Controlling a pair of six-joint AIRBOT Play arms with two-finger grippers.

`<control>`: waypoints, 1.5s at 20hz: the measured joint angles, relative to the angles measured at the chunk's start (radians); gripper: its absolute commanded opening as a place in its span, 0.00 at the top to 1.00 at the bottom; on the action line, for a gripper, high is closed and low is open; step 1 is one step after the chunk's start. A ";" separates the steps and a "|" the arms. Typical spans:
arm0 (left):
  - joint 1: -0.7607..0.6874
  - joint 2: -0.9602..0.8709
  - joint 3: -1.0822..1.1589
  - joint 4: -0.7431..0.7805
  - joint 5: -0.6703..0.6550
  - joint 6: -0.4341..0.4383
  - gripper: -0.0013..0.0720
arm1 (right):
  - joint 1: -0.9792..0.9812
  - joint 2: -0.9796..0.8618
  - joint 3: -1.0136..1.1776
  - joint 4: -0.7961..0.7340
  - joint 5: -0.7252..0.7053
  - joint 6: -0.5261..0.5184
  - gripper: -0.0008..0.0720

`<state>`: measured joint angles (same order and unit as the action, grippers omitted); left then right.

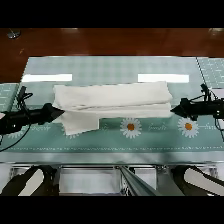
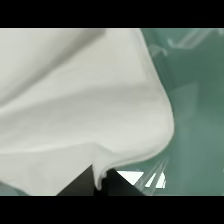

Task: Fold the shirts.

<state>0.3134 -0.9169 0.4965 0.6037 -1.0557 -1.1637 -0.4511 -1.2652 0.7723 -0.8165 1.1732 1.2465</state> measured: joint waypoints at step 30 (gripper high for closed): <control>-0.040 -0.678 0.764 0.277 -0.062 -0.255 0.03 | 0.088 -0.539 0.689 0.124 0.001 0.064 0.13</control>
<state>0.2733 -1.5951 1.2610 0.8806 -1.1179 -1.4185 -0.3630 -1.8042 1.4609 -0.6930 1.1740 1.3102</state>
